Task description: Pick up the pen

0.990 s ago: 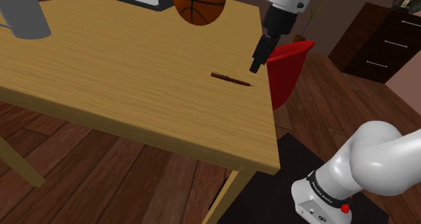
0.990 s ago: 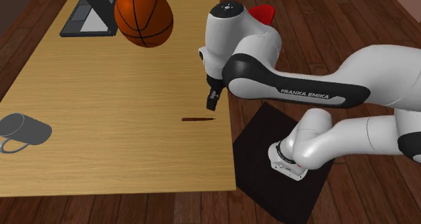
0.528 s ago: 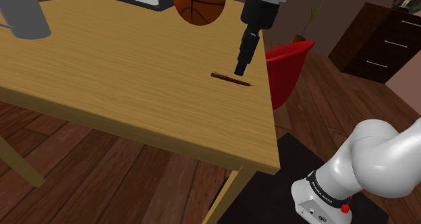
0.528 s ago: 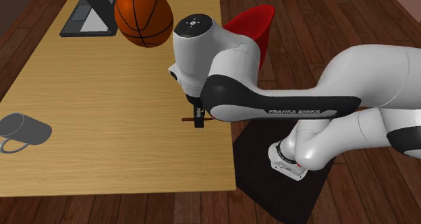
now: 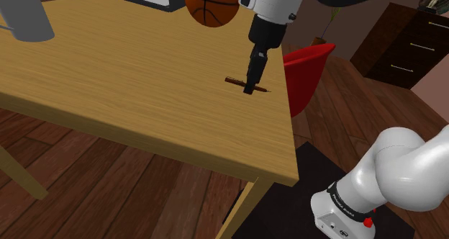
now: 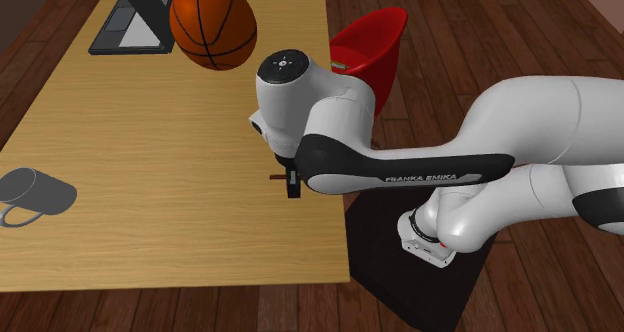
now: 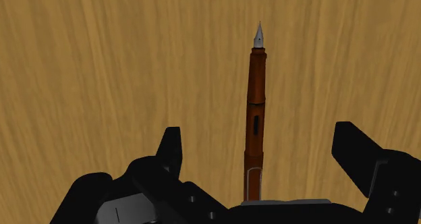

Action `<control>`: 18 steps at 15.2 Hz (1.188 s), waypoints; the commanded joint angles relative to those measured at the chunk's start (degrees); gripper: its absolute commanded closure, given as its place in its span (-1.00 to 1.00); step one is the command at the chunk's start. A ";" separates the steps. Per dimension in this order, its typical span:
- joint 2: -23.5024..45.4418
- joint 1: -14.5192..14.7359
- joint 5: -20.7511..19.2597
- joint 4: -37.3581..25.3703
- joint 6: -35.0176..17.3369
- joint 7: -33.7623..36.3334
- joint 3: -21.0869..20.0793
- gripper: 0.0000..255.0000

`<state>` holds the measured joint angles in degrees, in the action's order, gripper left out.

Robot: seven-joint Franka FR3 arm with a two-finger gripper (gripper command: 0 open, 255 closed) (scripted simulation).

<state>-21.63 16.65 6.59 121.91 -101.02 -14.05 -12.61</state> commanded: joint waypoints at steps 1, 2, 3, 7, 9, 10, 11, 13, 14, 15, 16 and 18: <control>-0.17 0.02 0.04 0.64 -0.50 -0.07 0.01 -1.00; -0.23 0.03 0.05 0.68 -0.48 -0.05 -0.01 1.00; -0.21 0.03 0.05 0.67 -0.50 -0.04 -0.02 1.00; -0.26 -0.06 0.01 0.98 -0.73 -0.33 0.17 1.00; -0.22 -0.08 -0.01 0.76 -0.55 -0.36 0.21 1.00; -0.12 -0.04 0.01 0.56 -0.47 -0.19 0.10 1.00; -0.17 0.09 0.01 0.64 -0.50 -0.05 0.07 1.00; -0.12 0.08 -0.07 -0.94 1.03 0.03 0.17 1.00; -0.07 0.05 -0.11 -1.76 1.79 0.06 0.21 1.00; -0.01 0.03 -0.14 -2.58 2.56 0.10 0.25 1.00; 0.06 0.01 -0.18 -3.41 3.32 0.14 0.28 1.00; 0.24 -0.04 -0.26 -5.11 4.85 0.23 0.35 1.00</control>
<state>-21.39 16.63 6.35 117.51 -96.92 -13.85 -12.30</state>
